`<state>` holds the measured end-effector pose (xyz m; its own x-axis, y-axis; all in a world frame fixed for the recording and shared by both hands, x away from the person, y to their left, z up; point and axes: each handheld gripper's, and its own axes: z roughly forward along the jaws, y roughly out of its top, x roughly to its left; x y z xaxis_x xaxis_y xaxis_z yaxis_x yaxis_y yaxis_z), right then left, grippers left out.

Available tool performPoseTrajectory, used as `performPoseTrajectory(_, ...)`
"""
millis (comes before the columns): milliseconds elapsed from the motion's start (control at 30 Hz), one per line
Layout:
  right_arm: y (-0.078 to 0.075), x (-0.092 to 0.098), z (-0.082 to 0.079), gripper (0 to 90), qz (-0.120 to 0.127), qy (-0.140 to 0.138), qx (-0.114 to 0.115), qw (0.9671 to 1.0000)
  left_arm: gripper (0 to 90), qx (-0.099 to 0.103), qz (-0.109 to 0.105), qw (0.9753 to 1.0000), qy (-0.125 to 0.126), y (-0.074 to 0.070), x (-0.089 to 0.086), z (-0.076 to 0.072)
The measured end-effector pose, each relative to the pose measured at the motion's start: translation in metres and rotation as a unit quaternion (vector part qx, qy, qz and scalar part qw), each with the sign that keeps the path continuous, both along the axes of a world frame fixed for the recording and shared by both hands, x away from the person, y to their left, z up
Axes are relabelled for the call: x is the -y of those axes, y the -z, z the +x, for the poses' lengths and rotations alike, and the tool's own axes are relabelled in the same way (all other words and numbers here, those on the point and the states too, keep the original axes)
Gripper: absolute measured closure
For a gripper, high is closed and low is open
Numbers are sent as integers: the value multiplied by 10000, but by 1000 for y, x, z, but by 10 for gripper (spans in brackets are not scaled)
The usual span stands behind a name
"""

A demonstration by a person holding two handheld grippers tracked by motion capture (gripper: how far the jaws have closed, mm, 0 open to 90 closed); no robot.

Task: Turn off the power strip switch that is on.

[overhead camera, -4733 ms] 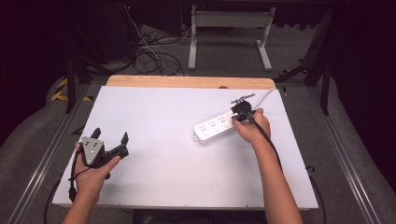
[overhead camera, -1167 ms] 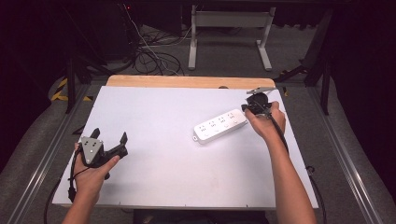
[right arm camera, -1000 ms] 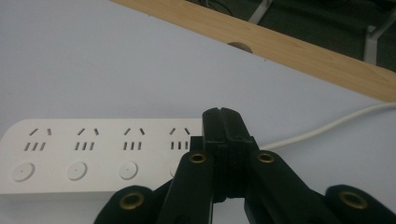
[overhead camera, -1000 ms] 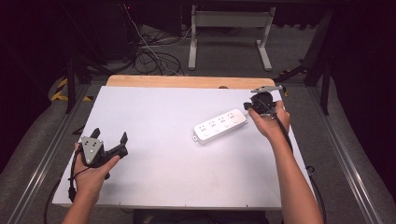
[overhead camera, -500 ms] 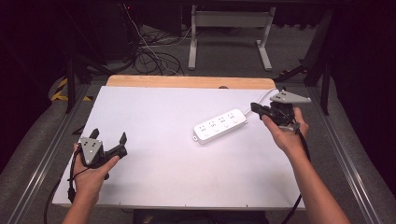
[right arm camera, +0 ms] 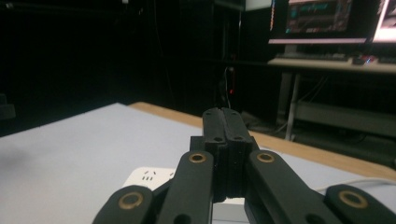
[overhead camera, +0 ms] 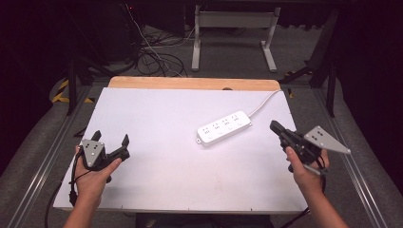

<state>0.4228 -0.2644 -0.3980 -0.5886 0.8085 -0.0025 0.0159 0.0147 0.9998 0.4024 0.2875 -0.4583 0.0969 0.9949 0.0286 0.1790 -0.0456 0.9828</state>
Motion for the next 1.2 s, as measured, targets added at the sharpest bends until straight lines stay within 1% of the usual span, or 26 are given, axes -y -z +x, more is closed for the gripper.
performPoseTrajectory(33, 4, 2, -5, 900, 69, -7, 5, 10000, 86, 15, 19, 10000, -1, 0, -1, 0)
performPoseTrajectory(100, 12, 5, -12, 900, 0, 107, 1, 9999, 86, 15, -12, 10000, 11, -1, -1, -1)
performPoseTrajectory(133, 15, 5, -14, 900, 23, 109, -38, 9999, 86, 31, -16, 10000, 4, -2, -1, -1)
performPoseTrajectory(167, 17, 5, -15, 900, -53, 169, -24, 9998, 86, 60, -25, 10000, 9, -2, -1, -1)
performPoseTrajectory(267, 20, 3, -14, 880, -136, 303, 79, 9994, 86, 64, -31, 10000, 43, -3, 1, -1)
performPoseTrajectory(300, 21, 2, -14, 878, -138, 330, 97, 9993, 86, 55, -24, 10000, 43, -3, 1, -1)
performPoseTrajectory(333, 21, 2, -13, 879, -86, 319, 116, 9994, 86, 39, -30, 10000, 49, -2, 1, 0)
performPoseTrajectory(400, 22, 3, -13, 883, -130, 345, 98, 9993, 86, 32, -29, 10000, 47, -2, 1, 0)
performPoseTrajectory(500, 23, 6, -11, 889, -71, 392, 50, 9992, 86, 45, -29, 10000, 37, -2, 0, 0)
performPoseTrajectory(567, 23, 7, -10, 889, -116, 450, 51, 9989, 87, 45, -34, 10000, 36, -2, 0, -1)
performPoseTrajectory(600, 24, 8, -9, 888, -109, 446, 13, 9989, 87, 45, -35, 10000, 34, -2, 0, -1)
performPoseTrajectory(700, 26, 8, -7, 873, -174, 445, -7, 9989, 87, 37, -34, 10000, 31, -2, 0, -1)
performPoseTrajectory(767, 27, 7, -7, 817, -180, 413, -41, 9990, 87, 32, -37, 10000, 33, -2, 0, 0)
performPoseTrajectory(833, 28, 5, -6, 769, -276, 395, -13, 9988, 87, 36, -35, 10000, 32, -2, 0, -1)
performPoseTrajectory(867, 29, 4, -5, 737, -283, 384, -36, 9989, 87, 37, -27, 10000, 30, -2, 0, -1)
performPoseTrajectory(933, 31, 2, -4, 692, -370, 437, -32, 9984, 87, 36, -42, 10000, 32, -2, 0, -1)
performPoseTrajectory(1100, 33, -1, -1, 580, -471, 506, 1, 9976, 87, 33, -45, 10000, 37, -2, 0, -1)
performPoseTrajectory(1200, 35, -1, 2, 492, -546, 564, 60, 9969, 87, 31, -34, 10000, 42, -2, 0, -1)
